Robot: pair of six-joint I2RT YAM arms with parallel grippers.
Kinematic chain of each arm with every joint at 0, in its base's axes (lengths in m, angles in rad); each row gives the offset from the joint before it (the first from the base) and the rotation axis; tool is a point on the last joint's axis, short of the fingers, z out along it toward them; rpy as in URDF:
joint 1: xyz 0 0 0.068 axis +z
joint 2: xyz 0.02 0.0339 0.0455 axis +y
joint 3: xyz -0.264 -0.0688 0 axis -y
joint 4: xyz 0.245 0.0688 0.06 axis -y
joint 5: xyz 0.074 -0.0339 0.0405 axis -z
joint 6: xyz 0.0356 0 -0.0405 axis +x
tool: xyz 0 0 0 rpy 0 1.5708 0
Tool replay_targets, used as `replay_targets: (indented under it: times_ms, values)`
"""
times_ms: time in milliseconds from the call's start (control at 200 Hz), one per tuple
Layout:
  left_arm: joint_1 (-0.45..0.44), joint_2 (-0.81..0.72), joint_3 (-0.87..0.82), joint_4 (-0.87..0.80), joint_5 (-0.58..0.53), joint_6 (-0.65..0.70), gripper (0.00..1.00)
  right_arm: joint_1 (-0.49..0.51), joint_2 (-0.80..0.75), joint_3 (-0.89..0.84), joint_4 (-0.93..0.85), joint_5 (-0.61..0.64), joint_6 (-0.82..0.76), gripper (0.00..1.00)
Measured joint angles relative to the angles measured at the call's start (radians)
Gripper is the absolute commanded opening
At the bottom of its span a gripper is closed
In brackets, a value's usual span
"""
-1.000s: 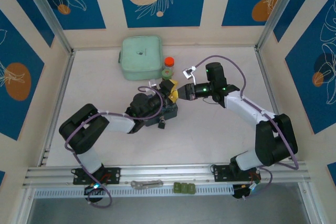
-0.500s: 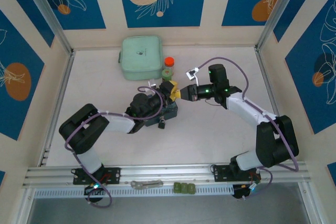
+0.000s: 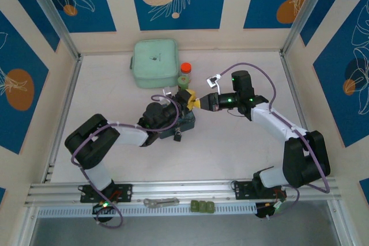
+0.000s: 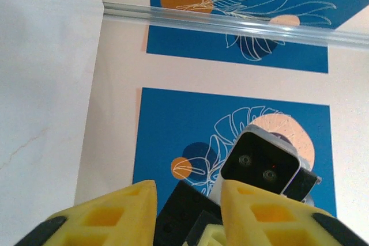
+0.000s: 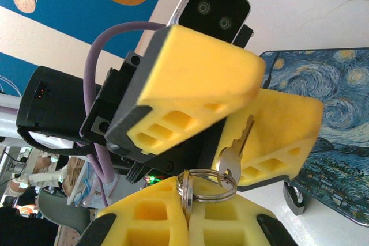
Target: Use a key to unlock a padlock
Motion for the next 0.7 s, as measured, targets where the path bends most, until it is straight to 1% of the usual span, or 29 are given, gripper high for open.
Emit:
replay_targets:
  times_ms: [115,200,340,380,480,555,660,700]
  values:
    - [0.0,0.0,0.0,0.0,0.003,0.007,0.1,0.0,0.0,-0.001,0.0,0.0,0.0,0.0]
    - [0.0,0.0,0.0,0.0,0.001,0.003,0.01,0.0,0.0,-0.002,0.0,0.0,0.0,0.0]
    - [0.0,0.001,0.001,0.0,0.001,0.006,0.0,0.0,0.0,-0.004,-0.003,0.0,0.0,0.0]
    - [0.0,0.002,0.001,0.001,0.001,0.006,0.0,0.0,0.0,-0.004,-0.003,0.0,0.0,0.04]
    - [0.0,0.003,0.001,0.0,0.0,0.007,0.0,0.002,0.0,-0.004,-0.005,-0.001,-0.006,0.29]
    - [0.001,0.006,0.001,-0.005,0.0,0.014,0.0,0.002,-0.011,-0.006,-0.009,0.0,-0.006,0.43]
    - [0.001,0.005,0.001,-0.008,0.01,0.035,0.0,-0.008,-0.045,-0.014,-0.015,0.002,-0.001,0.56]
    - [0.001,0.005,0.002,-0.014,0.016,0.049,0.0,-0.019,-0.063,-0.014,-0.019,0.005,0.0,0.58]
